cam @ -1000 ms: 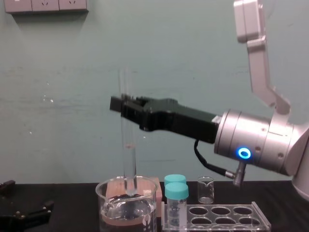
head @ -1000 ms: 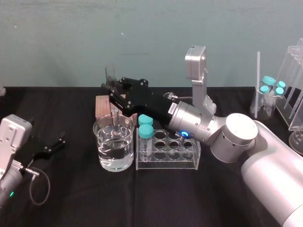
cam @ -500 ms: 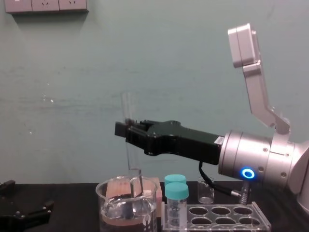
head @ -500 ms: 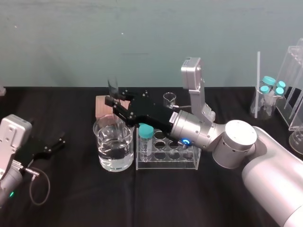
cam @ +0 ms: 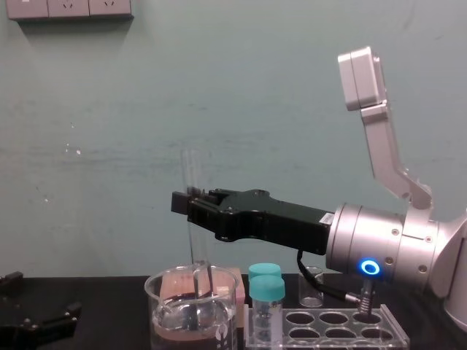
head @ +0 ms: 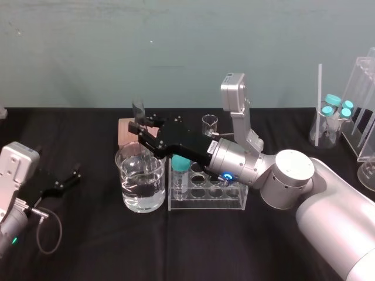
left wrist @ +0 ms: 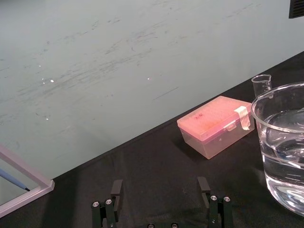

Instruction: Hold the test tube with one hand and immerse one end into the beaker, then return it to the test tube rack.

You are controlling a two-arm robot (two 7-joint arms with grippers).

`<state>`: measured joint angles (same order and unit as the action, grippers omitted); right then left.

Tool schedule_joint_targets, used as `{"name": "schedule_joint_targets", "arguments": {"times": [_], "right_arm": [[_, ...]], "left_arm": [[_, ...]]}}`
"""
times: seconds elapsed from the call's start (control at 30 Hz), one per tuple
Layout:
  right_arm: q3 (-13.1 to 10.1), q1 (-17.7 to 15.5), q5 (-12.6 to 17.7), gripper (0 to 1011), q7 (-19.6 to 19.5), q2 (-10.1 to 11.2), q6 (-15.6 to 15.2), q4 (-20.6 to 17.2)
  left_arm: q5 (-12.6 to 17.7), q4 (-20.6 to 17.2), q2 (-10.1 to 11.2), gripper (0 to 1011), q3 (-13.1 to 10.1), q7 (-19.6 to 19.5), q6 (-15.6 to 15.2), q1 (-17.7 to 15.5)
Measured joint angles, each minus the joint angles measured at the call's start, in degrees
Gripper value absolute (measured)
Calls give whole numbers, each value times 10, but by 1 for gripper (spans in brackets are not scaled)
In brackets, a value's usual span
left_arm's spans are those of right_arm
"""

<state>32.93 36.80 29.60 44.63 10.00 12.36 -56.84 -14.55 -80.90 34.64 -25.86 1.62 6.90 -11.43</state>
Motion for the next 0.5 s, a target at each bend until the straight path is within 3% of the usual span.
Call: {"name": "schedule_joint_targets", "arguments": {"times": [0.5], "right_arm": [[0, 15, -3, 226, 7, -16, 11, 33]], "left_arm": [[0, 0, 0, 1000, 0, 0, 0, 0]]}}
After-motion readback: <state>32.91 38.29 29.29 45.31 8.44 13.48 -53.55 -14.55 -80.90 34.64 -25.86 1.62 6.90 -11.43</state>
